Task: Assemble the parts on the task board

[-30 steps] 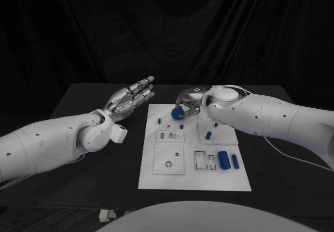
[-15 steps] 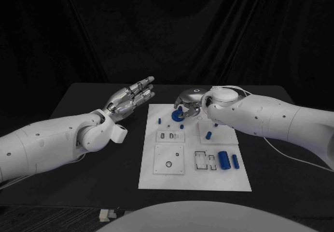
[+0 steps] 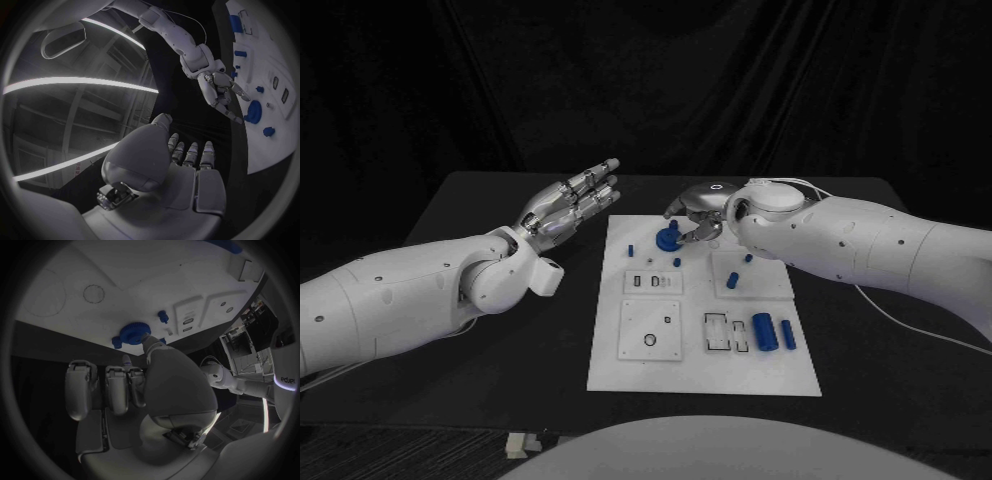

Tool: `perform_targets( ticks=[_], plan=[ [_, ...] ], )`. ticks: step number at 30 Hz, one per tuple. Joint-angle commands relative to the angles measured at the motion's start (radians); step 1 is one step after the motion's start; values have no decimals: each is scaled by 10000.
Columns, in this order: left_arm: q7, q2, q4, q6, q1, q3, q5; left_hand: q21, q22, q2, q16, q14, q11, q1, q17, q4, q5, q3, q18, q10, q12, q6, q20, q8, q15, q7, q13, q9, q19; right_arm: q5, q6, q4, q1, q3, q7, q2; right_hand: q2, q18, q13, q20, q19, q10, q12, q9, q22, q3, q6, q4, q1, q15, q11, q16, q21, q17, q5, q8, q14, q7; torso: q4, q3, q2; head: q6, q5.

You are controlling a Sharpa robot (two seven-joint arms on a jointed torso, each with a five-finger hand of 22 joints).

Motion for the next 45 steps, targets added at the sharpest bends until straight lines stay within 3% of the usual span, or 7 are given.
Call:
perform_targets(
  ticks=[1,8,16,20,29,37,45],
  plan=[
    [125,-7,20,89,-14,11,17,-58,-13,8,-36,-4,84,73,-12,1,69,38,157,-1,-35,-28,88,26,49,47,-13,-3,8,-24,-558,175,-21,2,96,-183,13,189,2634,-38,176,1061,35,4,2172,-53,155,52,-126,-90,-88,31,-76,2631,-82,44,1049,-19,-2,5,1,-1,15],
    [138,-63,14,71,-30,11,17,-58,-13,8,-36,-4,84,73,-12,1,69,38,157,-1,-35,-28,88,26,49,47,-13,-3,8,-24,-1508,1003,170,1,144,-1174,-1,156,2634,-53,272,1061,35,167,2216,-129,1582,249,-159,-97,-78,31,29,2631,-184,509,1049,13,-13,3,-6,-1,53],
    [131,-73,-19,70,-68,10,17,-58,-13,8,-36,-4,84,73,-12,1,69,38,157,-1,-35,-28,88,26,49,47,-13,-3,8,47,-2203,1774,460,0,-13,-2551,-166,74,2634,-109,498,1061,35,382,2329,-82,2296,256,207,-167,-160,31,336,2631,39,979,1049,-94,-18,-2,-19,-1,38],
    [146,-90,15,54,-86,10,17,-58,-13,5,-36,-4,96,72,-12,-18,73,57,163,-1,-35,-12,99,28,54,56,-13,0,8,340,-2646,2083,503,-2,-20,-3240,-219,40,2634,-140,582,1061,35,477,2372,-48,2340,285,368,-185,-171,31,457,2631,410,1151,1049,-87,-20,-11,-27,-1,38],
    [140,-158,11,66,-139,10,17,-58,-13,8,-36,-4,101,72,-12,-23,78,65,165,-1,-35,-11,104,29,57,59,-13,0,8,871,-3552,2368,288,-9,175,-4321,-385,-36,2634,-141,769,1061,35,607,2471,-163,2124,373,216,-173,-143,31,735,2631,547,1371,1049,-47,-26,-12,-30,-1,67],
    [141,-170,7,87,-171,10,17,-58,-13,16,-36,-4,106,74,-12,-27,85,75,167,-1,-35,-9,107,30,60,61,-13,1,8,998,-3640,2057,34,-11,280,-4550,-474,-55,2634,-125,816,1061,35,727,2496,-224,1758,392,-92,-155,-120,31,806,2631,669,1579,1049,-29,-45,3,-20,16,98],
    [135,-154,-48,105,-193,10,17,-58,-13,32,-36,-4,113,80,-12,-36,92,94,169,-1,-35,-9,114,30,66,67,-13,1,8,986,-3404,1843,-169,-12,293,-4570,-537,-77,2634,-117,869,1061,35,800,2525,-228,1307,397,-271,-145,-109,31,887,2631,590,1717,1049,-16,-35,-10,-26,10,123]
  ],
)
